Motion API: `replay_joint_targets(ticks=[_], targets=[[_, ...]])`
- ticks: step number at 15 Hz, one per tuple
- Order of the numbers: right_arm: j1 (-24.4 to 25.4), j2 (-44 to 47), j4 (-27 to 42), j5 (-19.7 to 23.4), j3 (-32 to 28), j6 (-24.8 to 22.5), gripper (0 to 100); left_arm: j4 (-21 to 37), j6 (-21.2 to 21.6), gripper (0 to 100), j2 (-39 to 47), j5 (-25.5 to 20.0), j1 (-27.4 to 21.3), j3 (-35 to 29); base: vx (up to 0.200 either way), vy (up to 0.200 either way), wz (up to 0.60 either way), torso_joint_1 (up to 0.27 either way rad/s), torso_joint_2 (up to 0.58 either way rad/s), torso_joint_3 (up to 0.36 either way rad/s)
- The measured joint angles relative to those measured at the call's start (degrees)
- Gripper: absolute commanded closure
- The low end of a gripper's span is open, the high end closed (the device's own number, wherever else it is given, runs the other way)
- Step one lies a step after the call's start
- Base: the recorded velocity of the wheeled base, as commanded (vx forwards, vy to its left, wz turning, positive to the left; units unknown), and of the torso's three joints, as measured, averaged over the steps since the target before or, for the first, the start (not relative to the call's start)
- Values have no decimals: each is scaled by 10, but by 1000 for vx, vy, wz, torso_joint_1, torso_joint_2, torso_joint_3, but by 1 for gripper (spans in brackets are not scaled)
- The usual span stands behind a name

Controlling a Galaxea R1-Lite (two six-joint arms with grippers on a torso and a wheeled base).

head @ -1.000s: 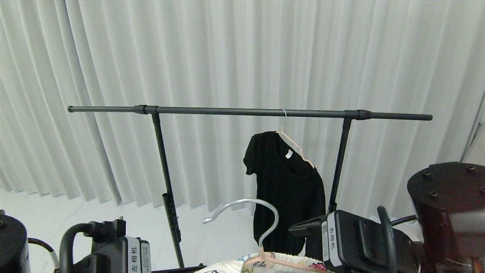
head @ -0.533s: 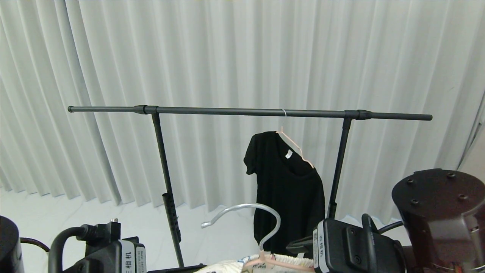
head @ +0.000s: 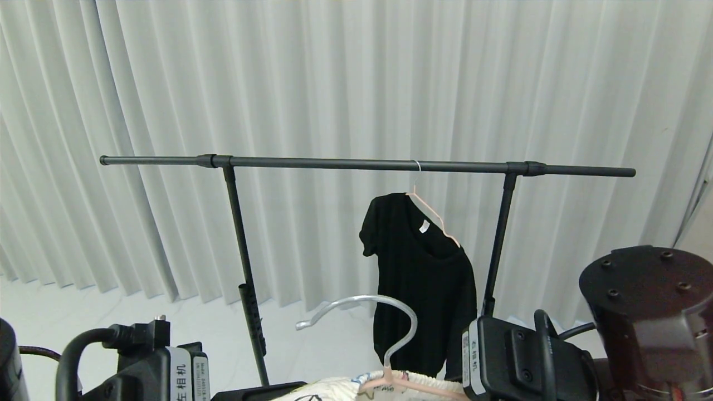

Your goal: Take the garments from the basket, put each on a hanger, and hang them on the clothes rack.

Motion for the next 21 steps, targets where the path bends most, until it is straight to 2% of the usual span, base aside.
replay_joint_targets(ticks=[4,6,8,10,13,15,19,20,21], targets=[[-14,-16,1,0,2,-42,100,-1,-2,0,0,15,0,4,0,0,0,0,0,0],[-43,-29,0,1,9,-97,100,-1,-2,0,-9,15,1,19,0,0,0,0,0,0],[-77,-54,1,4,28,-129,100,0,-4,0,-34,17,4,61,0,0,0,0,0,0],[-95,-80,1,5,49,-133,100,0,-7,0,-59,23,37,93,0,0,0,0,0,0],[-109,-111,1,5,69,-134,100,0,-10,0,-92,25,117,135,0,0,0,0,0,0],[-110,-124,1,6,70,-134,100,0,-27,0,-91,25,168,147,0,0,0,0,0,0],[-108,-136,1,6,67,-133,100,0,-48,0,-39,23,192,138,0,0,0,0,0,0],[-108,-138,1,6,67,-133,100,0,-50,100,-27,23,190,134,0,0,0,0,0,0],[-107,-139,1,6,67,-133,100,-1,-50,100,-18,22,189,131,0,0,0,0,0,0]])
